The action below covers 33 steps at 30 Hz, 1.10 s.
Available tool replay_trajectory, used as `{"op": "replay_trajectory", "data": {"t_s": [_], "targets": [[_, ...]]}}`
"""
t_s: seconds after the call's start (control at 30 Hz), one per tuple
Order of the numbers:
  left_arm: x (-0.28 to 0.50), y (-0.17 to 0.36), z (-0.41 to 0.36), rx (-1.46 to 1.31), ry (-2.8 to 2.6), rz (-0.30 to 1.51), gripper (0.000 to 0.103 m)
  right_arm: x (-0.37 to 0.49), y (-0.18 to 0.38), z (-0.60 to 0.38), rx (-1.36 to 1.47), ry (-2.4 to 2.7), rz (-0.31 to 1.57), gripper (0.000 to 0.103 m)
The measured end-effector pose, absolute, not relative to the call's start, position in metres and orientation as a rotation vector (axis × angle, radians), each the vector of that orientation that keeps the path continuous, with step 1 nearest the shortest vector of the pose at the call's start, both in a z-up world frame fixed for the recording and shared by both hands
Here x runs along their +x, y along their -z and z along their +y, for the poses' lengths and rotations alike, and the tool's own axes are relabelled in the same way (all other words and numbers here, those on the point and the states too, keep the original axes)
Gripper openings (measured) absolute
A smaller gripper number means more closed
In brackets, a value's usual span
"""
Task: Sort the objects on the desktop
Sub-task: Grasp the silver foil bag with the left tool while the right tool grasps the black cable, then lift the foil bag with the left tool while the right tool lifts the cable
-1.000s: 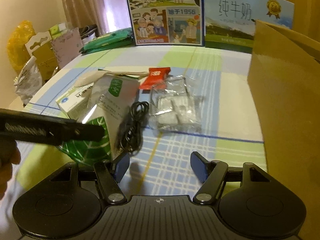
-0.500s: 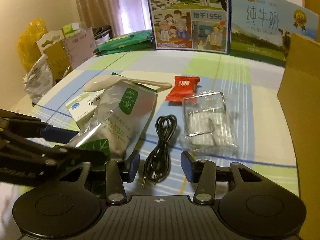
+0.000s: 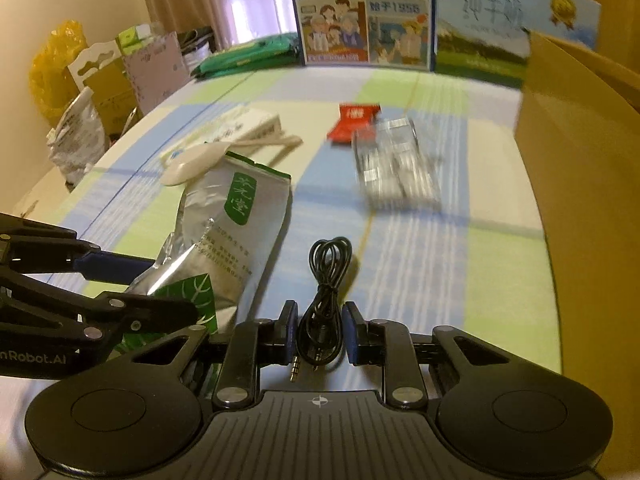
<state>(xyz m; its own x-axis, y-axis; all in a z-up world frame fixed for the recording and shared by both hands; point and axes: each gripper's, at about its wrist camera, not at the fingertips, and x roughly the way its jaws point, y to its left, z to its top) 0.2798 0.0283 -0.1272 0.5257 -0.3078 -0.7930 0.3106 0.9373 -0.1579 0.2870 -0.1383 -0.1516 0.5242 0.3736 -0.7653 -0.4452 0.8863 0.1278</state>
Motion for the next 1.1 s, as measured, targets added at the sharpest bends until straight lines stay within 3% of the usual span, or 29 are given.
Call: {"op": "replay_trajectory", "data": {"t_s": [0.27, 0.33, 0.4, 0.57, 0.8, 1.1], "targets": [[0.201, 0.118, 0.014, 0.080, 0.416, 1.020, 0.043, 0.218, 0.136, -0.170, -0.031, -0.449, 0.936, 0.021], [0.189, 0.115, 0.014, 0.083, 0.399, 1.026, 0.048, 0.205, 0.136, -0.176, -0.028, -0.443, 0.935, 0.021], [0.182, 0.114, 0.015, 0.072, 0.368, 1.026, 0.060, 0.195, 0.137, -0.179, -0.035, -0.445, 0.927, 0.021], [0.195, 0.112, 0.019, -0.010, 0.310, 1.024, 0.073, 0.186, 0.142, -0.180, -0.084, -0.453, 0.896, 0.021], [0.224, 0.125, 0.018, -0.079, 0.262, 1.052, 0.074, 0.187, 0.150, -0.182, -0.109, -0.449, 0.872, 0.027], [0.232, 0.135, 0.008, -0.049, 0.258, 1.067, 0.074, 0.187, 0.154, -0.170, -0.182, -0.480, 0.843, 0.027]]}}
